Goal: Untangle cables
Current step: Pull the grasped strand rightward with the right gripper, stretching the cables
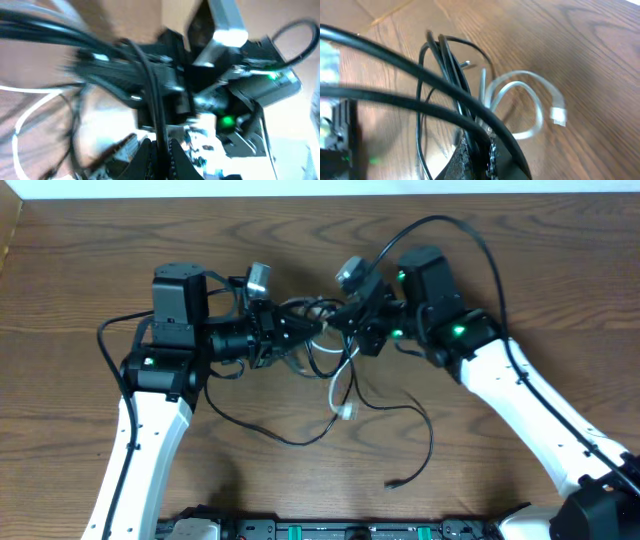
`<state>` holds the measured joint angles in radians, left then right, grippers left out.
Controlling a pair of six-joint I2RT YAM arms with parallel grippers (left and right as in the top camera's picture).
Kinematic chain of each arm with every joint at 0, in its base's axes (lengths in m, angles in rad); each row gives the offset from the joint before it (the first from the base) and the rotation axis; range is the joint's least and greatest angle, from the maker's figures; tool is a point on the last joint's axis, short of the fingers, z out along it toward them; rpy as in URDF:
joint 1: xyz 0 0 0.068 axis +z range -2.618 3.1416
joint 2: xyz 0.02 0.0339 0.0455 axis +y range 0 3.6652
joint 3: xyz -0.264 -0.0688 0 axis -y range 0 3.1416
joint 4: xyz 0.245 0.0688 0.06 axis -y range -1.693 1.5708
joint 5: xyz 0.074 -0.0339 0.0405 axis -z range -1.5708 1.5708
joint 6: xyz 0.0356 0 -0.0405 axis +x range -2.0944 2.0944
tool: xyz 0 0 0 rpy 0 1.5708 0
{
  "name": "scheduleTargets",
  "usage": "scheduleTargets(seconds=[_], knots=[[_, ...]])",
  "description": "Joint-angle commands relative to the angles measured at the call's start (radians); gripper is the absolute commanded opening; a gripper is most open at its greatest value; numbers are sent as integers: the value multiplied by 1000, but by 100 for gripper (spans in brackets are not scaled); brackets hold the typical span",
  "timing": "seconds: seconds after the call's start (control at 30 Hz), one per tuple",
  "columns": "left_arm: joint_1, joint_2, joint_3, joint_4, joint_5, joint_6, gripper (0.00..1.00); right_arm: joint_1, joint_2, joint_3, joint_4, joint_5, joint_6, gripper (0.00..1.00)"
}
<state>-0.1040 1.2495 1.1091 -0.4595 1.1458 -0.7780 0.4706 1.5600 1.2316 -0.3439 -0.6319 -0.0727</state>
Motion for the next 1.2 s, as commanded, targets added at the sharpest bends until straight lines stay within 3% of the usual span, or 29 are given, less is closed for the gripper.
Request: scheduleTargets(seconds=[0.0,0.27,0.37,0.53,0.67,0.87,1.17], knots=[[24,-2,8,-7,-140,45,7,-64,-74,12,-15,-40,95,1],[31,-1,8,-113,-869,66,8,-130,-203,12,-215,-60,109,1],[31,7,8,-116,-983,66,7,-130,-226,12,-277,-100,63,1],[31,44,8,-148,-1009,68,7,-156,-264,12,-287,-137,55,1],[31,81,8,-205,-1009,109,8,-248,-298,12,-264,-89,168,1],[31,124,8,-266,-1008,171,7,-406,-319,12,-333,257,449,1],[31,128,8,-244,-1008,232,8,-497,-255,12,-495,657,550,1]])
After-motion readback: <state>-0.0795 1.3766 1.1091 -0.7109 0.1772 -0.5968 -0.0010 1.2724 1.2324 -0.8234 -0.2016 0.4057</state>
